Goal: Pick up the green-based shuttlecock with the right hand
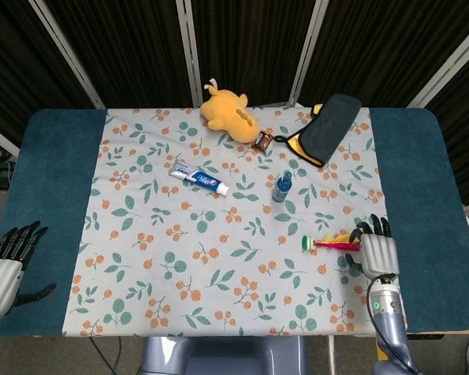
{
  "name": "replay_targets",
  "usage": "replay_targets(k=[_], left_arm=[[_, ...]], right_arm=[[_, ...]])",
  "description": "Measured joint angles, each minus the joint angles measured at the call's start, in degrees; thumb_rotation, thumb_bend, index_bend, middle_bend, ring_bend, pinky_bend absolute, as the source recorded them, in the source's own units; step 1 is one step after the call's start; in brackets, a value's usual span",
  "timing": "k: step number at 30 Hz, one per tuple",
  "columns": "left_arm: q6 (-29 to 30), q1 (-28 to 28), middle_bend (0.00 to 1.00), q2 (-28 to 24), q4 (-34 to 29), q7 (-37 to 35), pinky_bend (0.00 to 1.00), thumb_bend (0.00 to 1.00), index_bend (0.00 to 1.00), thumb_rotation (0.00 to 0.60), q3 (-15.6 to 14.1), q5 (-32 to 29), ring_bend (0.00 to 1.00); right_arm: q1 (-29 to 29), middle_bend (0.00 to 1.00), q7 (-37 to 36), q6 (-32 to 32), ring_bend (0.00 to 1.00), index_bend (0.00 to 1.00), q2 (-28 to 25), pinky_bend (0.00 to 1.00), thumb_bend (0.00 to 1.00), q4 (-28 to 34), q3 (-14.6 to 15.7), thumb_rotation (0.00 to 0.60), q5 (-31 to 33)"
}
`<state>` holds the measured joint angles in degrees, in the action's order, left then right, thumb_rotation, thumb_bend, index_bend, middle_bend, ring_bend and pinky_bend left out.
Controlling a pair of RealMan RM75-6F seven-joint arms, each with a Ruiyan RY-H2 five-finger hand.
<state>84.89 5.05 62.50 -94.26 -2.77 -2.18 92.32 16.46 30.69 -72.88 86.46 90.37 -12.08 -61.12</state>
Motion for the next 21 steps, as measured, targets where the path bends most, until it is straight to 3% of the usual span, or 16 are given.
replay_targets(k=[21], left_arm=[[-0.3, 0.0, 0.0, 0.1, -0.2, 0.5, 0.0, 0.18, 0.0, 0.598, 0.0, -0.2, 0.0]], right_arm=[[0.4, 0.26, -2.3, 0.5, 0.0, 0.52, 0.5, 0.0, 0.31, -5.3, 0.2, 0.6, 2.4]])
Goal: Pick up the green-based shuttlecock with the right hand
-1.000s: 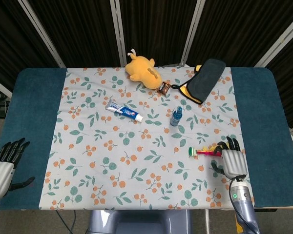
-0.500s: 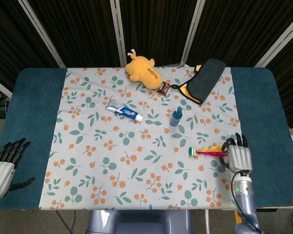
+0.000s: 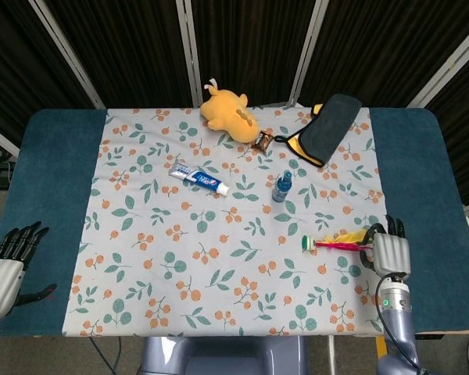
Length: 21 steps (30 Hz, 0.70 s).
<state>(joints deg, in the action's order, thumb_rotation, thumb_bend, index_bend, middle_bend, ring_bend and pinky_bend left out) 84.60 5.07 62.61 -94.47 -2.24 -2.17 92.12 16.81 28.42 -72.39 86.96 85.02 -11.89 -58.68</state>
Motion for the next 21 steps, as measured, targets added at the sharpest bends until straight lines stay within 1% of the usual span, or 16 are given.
replay_targets(k=[10, 21], left_arm=[[-0.2, 0.0, 0.0, 0.0, -0.1, 0.2, 0.0, 0.18, 0.0, 0.599, 0.0, -0.3, 0.0], [-0.3, 0.0, 0.0, 0.0, -0.1, 0.0, 0.0, 0.17, 0.0, 0.599, 0.1, -0.3, 0.0]], right_arm=[[0.4, 0.27, -0.9, 0.9, 0.0, 0.53, 0.3, 0.0, 0.35, -1.4, 0.0, 0.6, 1.6], [0.5, 0.28, -1.2, 1.0, 0.0, 0.54, 1.2, 0.0, 0.38, -2.4, 0.6, 0.6, 1.9]])
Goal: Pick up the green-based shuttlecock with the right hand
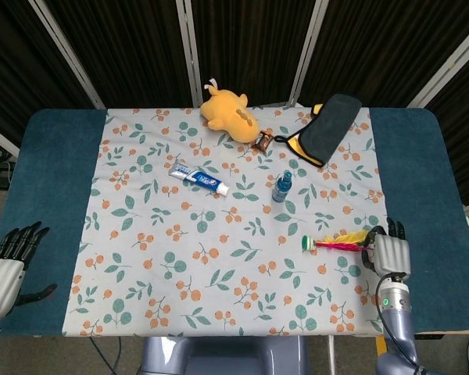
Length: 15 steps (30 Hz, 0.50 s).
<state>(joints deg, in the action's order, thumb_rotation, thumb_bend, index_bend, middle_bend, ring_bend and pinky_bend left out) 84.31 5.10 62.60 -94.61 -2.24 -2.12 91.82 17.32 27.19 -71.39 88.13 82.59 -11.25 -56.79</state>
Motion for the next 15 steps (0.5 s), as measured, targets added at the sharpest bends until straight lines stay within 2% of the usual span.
replay_targets(k=[9, 15], left_arm=[[-0.1, 0.0, 0.0, 0.0, 0.0, -0.1, 0.0, 0.17, 0.0, 0.598, 0.0, 0.0, 0.0], [-0.1, 0.0, 0.0, 0.0, 0.0, -0.1, 0.0, 0.17, 0.0, 0.597, 0.0, 0.0, 0.0]], right_arm=[[0.1, 0.31, -0.3, -0.1, 0.0, 0.58, 0.5, 0.0, 0.45, -0.7, 0.2, 0.6, 0.1], [0.1, 0.31, -0.4, -0.3, 0.0, 0.59, 0.6, 0.0, 0.46, -0.6, 0.2, 0.6, 0.2]])
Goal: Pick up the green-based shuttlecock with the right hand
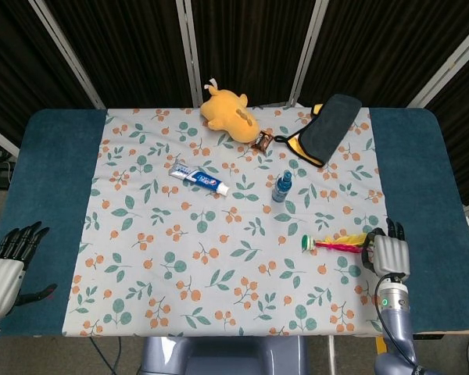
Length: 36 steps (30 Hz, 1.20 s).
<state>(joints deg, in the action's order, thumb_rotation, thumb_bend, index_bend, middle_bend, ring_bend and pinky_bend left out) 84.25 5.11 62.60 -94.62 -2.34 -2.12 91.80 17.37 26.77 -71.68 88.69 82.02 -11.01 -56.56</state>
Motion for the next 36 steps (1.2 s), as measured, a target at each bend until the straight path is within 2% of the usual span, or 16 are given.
replay_targets(k=[11, 30, 36], left_arm=[[0.0, 0.0, 0.0, 0.0, 0.0, 0.0, 0.0, 0.17, 0.0, 0.597, 0.0, -0.1, 0.0], [0.1, -0.1, 0.0, 0.1, 0.0, 0.1, 0.0, 0.17, 0.0, 0.599, 0.1, -0.1, 0.0], [0.2, -0.1, 0.0, 0.1, 0.0, 0.1, 0.0, 0.18, 0.0, 0.6, 0.1, -0.1, 0.0]], right_arm=[[0.3, 0.33, 0.3, -1.6, 0.0, 0.61, -1.7, 0.0, 0.45, 2.8, -0.2, 0.6, -2.1], [1.5, 0.36, 4.6, -7.1, 0.0, 0.63, -10.5, 0.0, 0.45, 15.2, -1.3, 0.6, -9.9], [2.0, 0.36, 7.5, -8.2, 0.0, 0.63, -12.4, 0.0, 0.46, 17.3, -0.8, 0.6, -12.6]])
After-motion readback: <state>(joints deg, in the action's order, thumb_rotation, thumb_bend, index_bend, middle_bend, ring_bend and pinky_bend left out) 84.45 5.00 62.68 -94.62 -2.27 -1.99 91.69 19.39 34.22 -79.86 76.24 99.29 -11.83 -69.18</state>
